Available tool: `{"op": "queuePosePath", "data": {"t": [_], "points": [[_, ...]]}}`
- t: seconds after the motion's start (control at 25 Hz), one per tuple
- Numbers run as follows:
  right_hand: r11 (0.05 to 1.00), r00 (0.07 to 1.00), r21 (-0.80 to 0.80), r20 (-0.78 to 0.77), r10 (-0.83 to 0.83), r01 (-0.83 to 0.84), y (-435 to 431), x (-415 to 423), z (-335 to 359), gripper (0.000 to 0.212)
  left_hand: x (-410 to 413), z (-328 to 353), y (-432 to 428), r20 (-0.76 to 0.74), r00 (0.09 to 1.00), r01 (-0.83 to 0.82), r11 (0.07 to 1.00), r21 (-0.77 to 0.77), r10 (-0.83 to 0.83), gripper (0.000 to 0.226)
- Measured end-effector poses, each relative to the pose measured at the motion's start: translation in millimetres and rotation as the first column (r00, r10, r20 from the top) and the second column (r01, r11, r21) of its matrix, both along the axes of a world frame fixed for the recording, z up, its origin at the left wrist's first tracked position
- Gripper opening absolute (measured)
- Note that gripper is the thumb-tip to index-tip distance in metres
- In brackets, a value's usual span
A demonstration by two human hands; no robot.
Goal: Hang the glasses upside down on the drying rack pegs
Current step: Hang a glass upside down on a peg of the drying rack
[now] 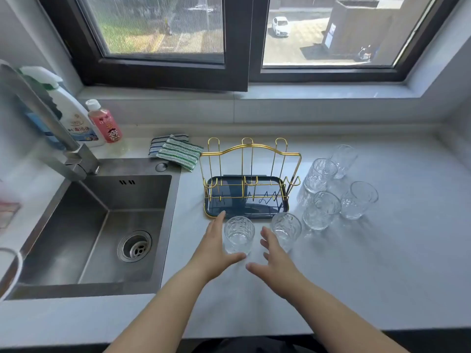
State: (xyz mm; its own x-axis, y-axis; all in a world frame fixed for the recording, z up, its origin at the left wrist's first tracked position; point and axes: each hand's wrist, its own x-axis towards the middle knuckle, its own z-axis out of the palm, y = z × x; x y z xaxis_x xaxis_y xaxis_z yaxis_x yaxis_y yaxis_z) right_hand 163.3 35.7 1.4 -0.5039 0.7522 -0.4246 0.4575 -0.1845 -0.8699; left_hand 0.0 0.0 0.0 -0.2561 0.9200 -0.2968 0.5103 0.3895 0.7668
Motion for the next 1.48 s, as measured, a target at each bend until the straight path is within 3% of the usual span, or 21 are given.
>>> {"op": "queuePosePath", "data": {"t": [0.12, 0.32, 0.48, 0.56, 0.64, 0.76, 0.84, 0.88, 0.96, 1.04, 1.12, 1.24, 1.48], "points": [[0.997, 0.991, 0.010, 0.118, 0.070, -0.071, 12, -12, -6, 0.087, 3, -5, 13, 0.068, 0.998, -0.006, 1.000, 0.011, 0.005, 0.105], [0.992, 0.992, 0.010, 0.030, 0.126, -0.127, 17, -17, -2, 0.070, 6, 3, 17, 0.013, 0.998, -0.068, 0.995, 0.079, 0.067, 0.074], [0.959, 0.984, -0.281, -0.177, -0.020, -0.030, 14, -10, 18, 0.056, -11, 30, -10, 0.177, 0.974, -0.169, 0.976, 0.134, 0.145, 0.061], [0.876, 0.939, -0.479, -0.325, -0.114, -0.060, 12, -15, 35, 0.046, -19, 47, -24, 0.316, 0.936, -0.217, 0.961, 0.174, 0.154, 0.060], [0.824, 0.878, -0.552, -0.450, -0.164, -0.129, 12, -22, 54, 0.040, -21, 63, -32, 0.472, 0.878, -0.221, 0.944, 0.246, 0.082, 0.060], [0.927, 0.831, -0.358, -0.544, -0.113, -0.108, 21, -32, 89, 0.046, -23, 84, -33, 0.530, 0.848, -0.200, 0.912, 0.358, -0.022, 0.064], [0.999, 0.857, -0.037, -0.515, -0.011, -0.009, 33, -36, 115, 0.056, -25, 95, -25, 0.360, 0.932, -0.187, 0.892, 0.411, 0.030, 0.068], [0.986, 0.886, 0.165, -0.460, 0.052, 0.028, 40, -39, 126, 0.064, -26, 100, -19, 0.232, 0.969, -0.184, 0.881, 0.436, 0.088, 0.069], [0.859, 0.947, 0.512, -0.290, 0.139, 0.030, 52, -50, 141, 0.078, -27, 105, -3, 0.025, 0.984, -0.165, 0.858, 0.486, 0.175, 0.072], [0.717, 0.976, 0.696, -0.136, 0.170, -0.028, 60, -68, 144, 0.084, -29, 102, 14, -0.030, 0.979, -0.158, 0.837, 0.524, 0.204, 0.078], [0.683, 0.986, 0.727, -0.045, 0.160, -0.077, 66, -86, 136, 0.083, -34, 91, 28, 0.004, 0.966, -0.219, 0.813, 0.539, 0.258, 0.083], [0.722, 0.987, 0.679, 0.020, 0.158, -0.129, 72, -103, 114, 0.085, -45, 69, 39, 0.053, 0.938, -0.323, 0.804, 0.500, 0.344, 0.074], [0.807, 0.986, 0.571, 0.024, 0.165, -0.149, 80, -113, 78, 0.085, -52, 39, 42, 0.155, 0.903, -0.428, 0.819, 0.382, 0.400, 0.067]]}}
